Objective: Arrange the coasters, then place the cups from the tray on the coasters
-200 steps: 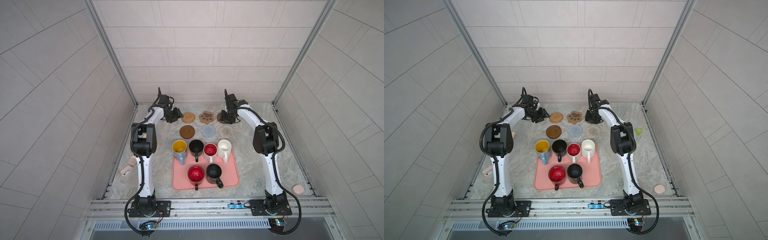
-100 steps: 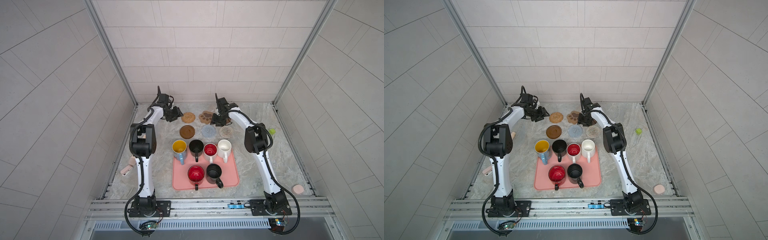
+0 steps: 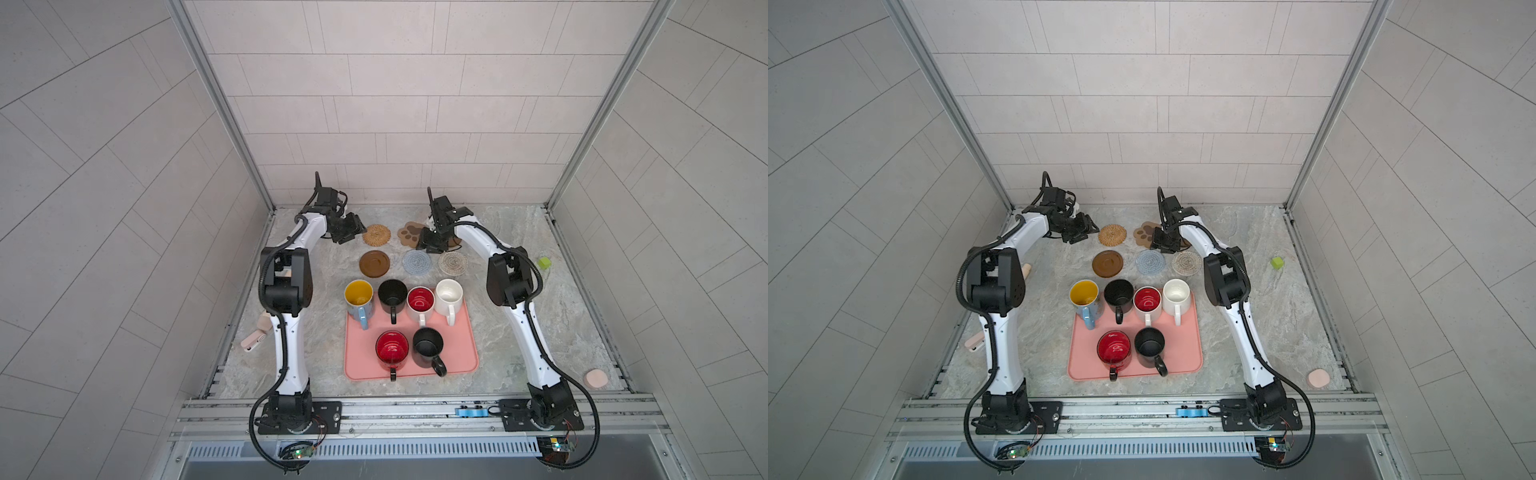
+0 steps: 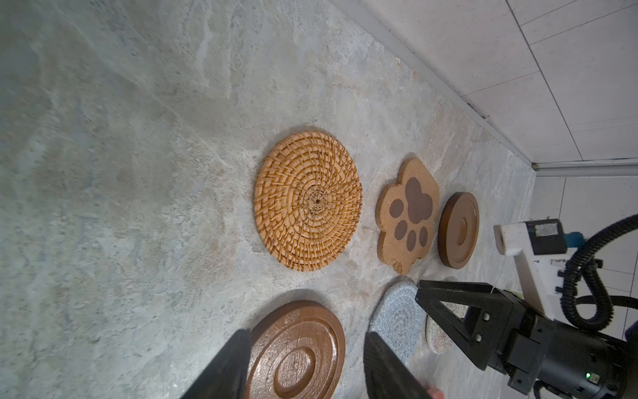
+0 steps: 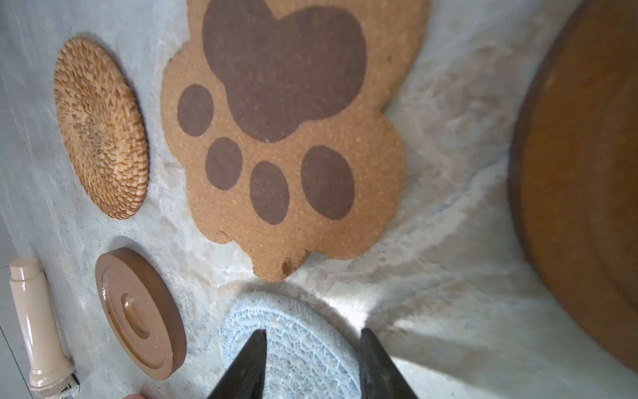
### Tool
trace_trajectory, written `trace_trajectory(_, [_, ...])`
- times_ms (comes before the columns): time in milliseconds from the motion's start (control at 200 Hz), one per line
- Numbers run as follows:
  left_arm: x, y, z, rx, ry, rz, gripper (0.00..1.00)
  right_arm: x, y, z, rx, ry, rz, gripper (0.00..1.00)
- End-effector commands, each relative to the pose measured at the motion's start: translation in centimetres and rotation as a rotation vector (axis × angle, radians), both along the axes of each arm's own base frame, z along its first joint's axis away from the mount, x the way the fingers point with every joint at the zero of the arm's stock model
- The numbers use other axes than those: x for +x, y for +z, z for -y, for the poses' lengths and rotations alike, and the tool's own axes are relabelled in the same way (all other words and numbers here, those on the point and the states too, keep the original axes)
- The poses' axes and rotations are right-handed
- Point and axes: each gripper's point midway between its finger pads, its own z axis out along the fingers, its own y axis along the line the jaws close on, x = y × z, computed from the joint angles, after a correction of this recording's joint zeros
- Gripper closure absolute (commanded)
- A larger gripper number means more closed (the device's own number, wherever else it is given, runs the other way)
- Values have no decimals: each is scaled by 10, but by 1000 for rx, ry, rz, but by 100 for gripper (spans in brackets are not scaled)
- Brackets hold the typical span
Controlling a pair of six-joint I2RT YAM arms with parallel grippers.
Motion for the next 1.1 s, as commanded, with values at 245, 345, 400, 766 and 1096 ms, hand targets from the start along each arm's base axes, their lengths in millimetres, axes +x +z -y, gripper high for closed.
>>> trace_trajectory(245, [3, 24, -3, -9, 12, 51, 40, -7, -3, -4, -21, 22, -14, 54])
trace_trajectory(345, [4, 25, -3, -11, 13, 52, 40, -4, -2, 0, -37, 8, -6, 54])
trace_trajectory(400, [4, 25, -3, -10, 13, 54, 40, -2, 0, 2, -41, -1, 0, 54])
trace_trajectory(766, [4, 48, -9, 12, 34, 104, 40, 21, 75, 34, -113, -77, 173, 49])
trace_trajectory(1096, [-6, 80, -34, 92, 149, 147, 40, -13, 155, 87, -302, -139, 254, 48])
